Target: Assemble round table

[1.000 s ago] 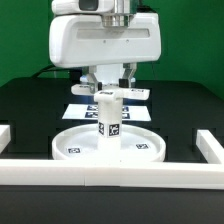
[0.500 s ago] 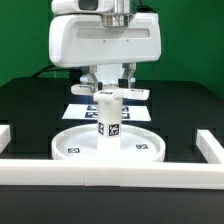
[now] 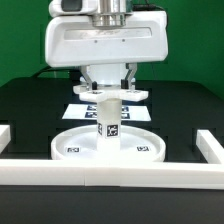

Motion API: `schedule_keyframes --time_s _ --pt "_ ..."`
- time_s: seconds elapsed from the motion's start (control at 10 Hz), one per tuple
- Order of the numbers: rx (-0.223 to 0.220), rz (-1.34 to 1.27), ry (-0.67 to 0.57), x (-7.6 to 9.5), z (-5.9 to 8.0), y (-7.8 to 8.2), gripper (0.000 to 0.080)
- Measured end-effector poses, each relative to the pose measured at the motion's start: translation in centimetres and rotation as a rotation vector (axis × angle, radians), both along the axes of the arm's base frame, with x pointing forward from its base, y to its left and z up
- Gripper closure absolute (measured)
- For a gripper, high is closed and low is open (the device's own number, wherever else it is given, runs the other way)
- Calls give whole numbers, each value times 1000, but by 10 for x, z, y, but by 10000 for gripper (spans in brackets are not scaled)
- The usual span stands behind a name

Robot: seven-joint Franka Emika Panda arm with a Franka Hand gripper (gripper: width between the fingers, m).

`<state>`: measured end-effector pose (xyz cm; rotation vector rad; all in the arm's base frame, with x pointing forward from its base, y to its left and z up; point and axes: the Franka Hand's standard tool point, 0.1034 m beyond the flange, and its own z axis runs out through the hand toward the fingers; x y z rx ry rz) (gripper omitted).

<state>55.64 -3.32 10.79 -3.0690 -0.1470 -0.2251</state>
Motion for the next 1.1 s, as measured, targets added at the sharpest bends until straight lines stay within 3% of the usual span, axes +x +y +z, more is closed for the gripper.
schedule_keyframes --time_s 0.4,0.7,1.1 --pt "92 -450 -28 1 0 2 364" --pt "143 -735 -28 3 -1 14 364" --pt "198 -963 -22 3 -1 20 368"
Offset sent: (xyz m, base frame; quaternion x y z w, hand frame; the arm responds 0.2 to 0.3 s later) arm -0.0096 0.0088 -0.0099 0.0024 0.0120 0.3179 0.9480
